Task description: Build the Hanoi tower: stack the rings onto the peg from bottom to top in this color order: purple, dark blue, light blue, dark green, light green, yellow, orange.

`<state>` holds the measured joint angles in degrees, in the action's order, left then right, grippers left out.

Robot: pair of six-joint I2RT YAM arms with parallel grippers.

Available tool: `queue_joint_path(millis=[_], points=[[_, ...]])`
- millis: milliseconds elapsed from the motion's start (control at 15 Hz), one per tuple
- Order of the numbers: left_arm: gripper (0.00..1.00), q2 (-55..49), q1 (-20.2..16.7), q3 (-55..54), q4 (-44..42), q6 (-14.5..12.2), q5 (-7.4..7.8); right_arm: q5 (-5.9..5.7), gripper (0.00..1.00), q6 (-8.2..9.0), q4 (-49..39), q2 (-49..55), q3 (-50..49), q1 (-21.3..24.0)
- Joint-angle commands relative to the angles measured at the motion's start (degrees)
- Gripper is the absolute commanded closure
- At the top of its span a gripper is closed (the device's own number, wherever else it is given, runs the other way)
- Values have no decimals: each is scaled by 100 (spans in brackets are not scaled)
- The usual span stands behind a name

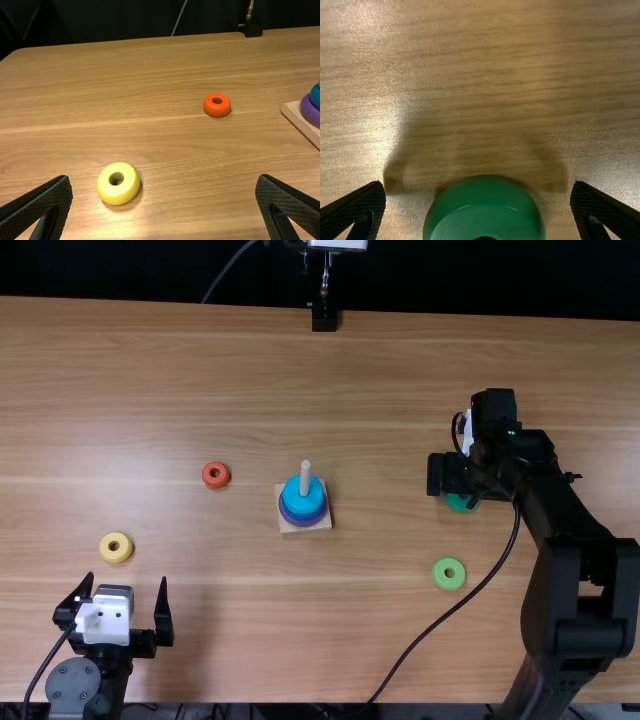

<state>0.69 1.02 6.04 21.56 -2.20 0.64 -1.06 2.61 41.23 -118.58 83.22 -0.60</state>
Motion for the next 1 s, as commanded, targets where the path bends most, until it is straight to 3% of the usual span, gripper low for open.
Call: queue_joint_path(millis=[0,933], points=[[0,-69,-58,-604,375,-2,52,-10,0,-29,49,-139,115,34],[0,-69,-58,-604,375,-2,41,-10,0,-19,386,-77,-34,25]])
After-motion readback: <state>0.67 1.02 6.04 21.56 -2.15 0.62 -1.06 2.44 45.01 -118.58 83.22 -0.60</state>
